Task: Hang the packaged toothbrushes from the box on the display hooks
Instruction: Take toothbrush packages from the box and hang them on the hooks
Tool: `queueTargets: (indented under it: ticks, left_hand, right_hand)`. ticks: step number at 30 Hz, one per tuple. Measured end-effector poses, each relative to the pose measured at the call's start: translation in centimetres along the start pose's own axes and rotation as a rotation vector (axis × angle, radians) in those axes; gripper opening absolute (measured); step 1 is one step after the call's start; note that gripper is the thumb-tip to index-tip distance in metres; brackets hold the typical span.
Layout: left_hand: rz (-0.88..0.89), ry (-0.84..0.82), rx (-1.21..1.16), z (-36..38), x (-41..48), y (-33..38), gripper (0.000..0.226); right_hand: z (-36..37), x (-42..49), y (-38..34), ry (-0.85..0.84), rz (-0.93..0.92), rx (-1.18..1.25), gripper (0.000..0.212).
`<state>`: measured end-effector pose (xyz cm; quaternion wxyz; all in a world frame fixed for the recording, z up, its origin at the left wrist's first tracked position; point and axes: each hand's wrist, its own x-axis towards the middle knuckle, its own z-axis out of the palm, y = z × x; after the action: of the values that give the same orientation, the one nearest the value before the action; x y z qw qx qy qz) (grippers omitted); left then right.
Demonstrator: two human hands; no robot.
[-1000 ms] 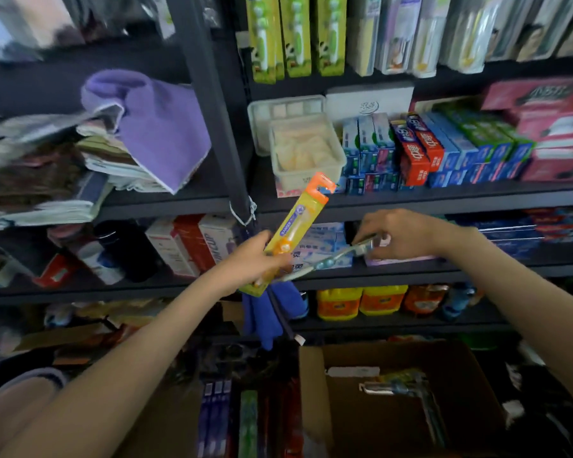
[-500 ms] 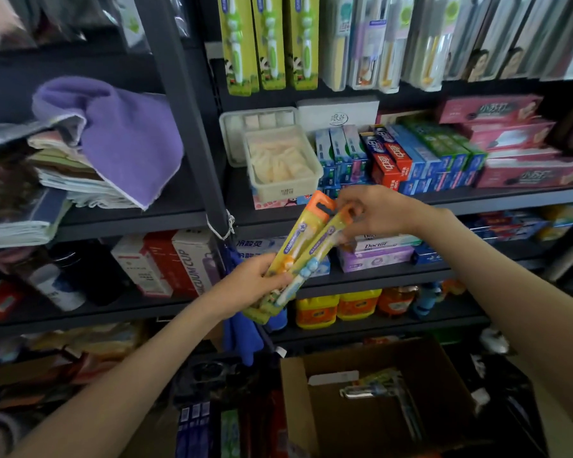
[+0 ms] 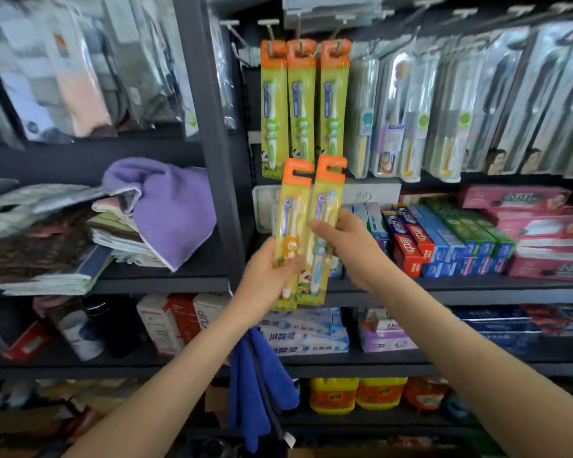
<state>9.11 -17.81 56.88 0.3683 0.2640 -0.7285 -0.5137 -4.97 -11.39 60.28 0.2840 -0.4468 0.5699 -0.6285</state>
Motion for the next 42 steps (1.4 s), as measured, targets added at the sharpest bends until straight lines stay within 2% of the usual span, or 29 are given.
queueTargets:
  ticks: [2, 6, 13, 16, 23, 28, 32, 37, 38, 42]
  left_hand:
    - [0.034, 0.081, -0.052, -0.6, 1.4, 1.5, 0.015]
    - [0.066, 0.163, -0.232, -1.8, 4.0, 4.4, 0.011]
    - [0.192, 0.271, -0.297, -3.8, 7.9, 8.0, 0.013]
    - [0.218, 0.295, -0.256, -4.2, 9.2, 8.5, 0.01]
    - [0.267, 0.31, -0.197, -4.5, 10.9, 8.3, 0.01]
    - [0.312, 0.397, 0.012, -4.3, 11.8, 7.7, 0.006]
    - [0.296, 0.394, 0.053, -3.6, 12.9, 7.8, 0.009]
    - [0.279, 0.382, 0.091, -3.2, 14.5, 7.9, 0.016]
    - [0.281, 0.377, 0.095, -3.0, 14.6, 7.9, 0.016]
    - [0.33, 0.33, 0.136, -2.0, 14.0, 7.4, 0.005]
  right_hand:
    - [-0.4, 1.9, -1.7, 0.05, -0.043, -0.019, 0.028]
    - [-1.3, 5.6, -5.1, 0.057, -0.17, -0.173, 0.056]
    - [-1.2, 10.4, -10.1, 0.14, -0.296, -0.459, 0.055]
    - [-0.4, 12.1, -11.6, 0.183, -0.336, -0.589, 0.054]
    - [1.0, 15.3, -11.4, 0.284, -0.324, -0.53, 0.052]
    - [1.0, 16.3, -10.5, 0.369, -0.284, -0.424, 0.046]
    - [1.5, 16.6, -9.9, 0.392, -0.299, -0.475, 0.043]
    - [1.4, 16.5, -8.9, 0.414, -0.291, -0.571, 0.026]
    - [1.3, 16.3, -8.7, 0.402, -0.292, -0.584, 0.027]
    - [1.1, 14.4, -8.6, 0.386, -0.357, -0.622, 0.058]
